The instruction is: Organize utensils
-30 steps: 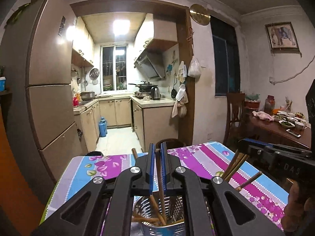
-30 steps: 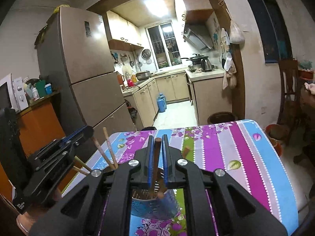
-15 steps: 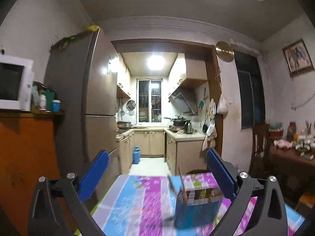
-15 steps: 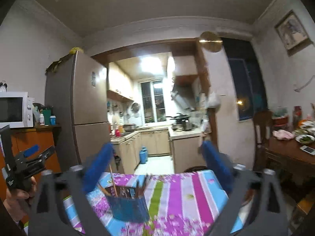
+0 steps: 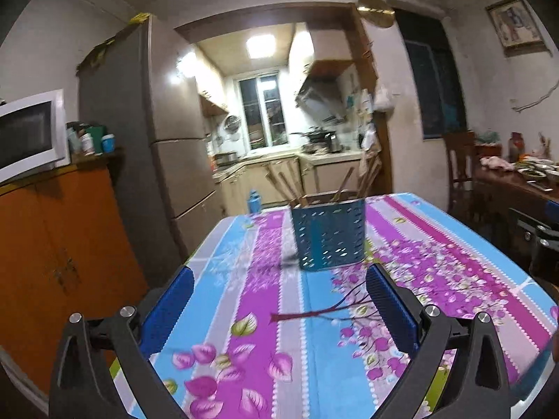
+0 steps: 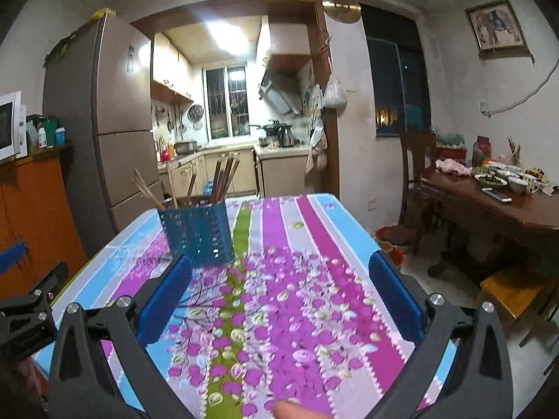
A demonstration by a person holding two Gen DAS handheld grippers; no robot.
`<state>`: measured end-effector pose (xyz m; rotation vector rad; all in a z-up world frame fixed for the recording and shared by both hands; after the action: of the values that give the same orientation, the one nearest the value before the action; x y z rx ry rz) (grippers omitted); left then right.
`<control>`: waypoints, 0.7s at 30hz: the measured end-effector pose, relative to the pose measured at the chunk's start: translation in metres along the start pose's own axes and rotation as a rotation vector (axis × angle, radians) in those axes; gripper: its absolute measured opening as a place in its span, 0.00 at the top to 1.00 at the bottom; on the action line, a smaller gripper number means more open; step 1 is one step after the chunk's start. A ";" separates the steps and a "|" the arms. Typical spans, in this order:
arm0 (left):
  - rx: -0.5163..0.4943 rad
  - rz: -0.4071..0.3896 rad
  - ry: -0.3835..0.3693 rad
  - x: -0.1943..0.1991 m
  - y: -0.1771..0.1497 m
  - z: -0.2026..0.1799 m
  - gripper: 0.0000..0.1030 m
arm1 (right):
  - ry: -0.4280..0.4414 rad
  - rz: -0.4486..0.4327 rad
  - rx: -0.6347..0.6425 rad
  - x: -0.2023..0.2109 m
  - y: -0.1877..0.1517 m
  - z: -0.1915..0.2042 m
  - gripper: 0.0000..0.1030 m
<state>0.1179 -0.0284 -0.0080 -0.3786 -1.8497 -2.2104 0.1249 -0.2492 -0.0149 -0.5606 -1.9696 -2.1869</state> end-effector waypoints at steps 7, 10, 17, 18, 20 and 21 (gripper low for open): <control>0.021 0.083 0.001 -0.010 -0.010 0.001 0.04 | -0.057 0.016 0.028 0.003 -0.013 0.003 0.05; 0.023 0.104 0.002 -0.016 -0.011 0.003 0.04 | -0.072 0.020 0.030 0.001 -0.015 0.005 0.05; 0.015 0.121 -0.002 -0.020 -0.013 0.001 0.04 | -0.070 0.033 0.026 -0.003 -0.017 0.003 0.05; 0.014 0.122 -0.001 -0.021 -0.013 0.001 0.04 | -0.067 0.034 0.021 -0.003 -0.017 0.002 0.05; 0.012 0.120 0.002 -0.021 -0.013 0.001 0.04 | -0.065 0.036 0.016 -0.003 -0.017 0.001 0.05; 0.012 0.120 0.004 -0.021 -0.013 0.000 0.04 | -0.063 0.036 0.015 -0.003 -0.017 0.001 0.05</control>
<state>0.1326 -0.0253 -0.0274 -0.4703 -1.7883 -2.1186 0.1218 -0.2463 -0.0317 -0.6662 -1.9889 -2.1567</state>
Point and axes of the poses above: each gripper's, at about its wrist camera, not at the fingertips, and x roughly against the way its jaws point, z to its left, y to its top, the point moved 5 cm from there along -x, roughly the way its jaws point, and after that the axes turned 4 degrees about z, right-handed, at the moved point
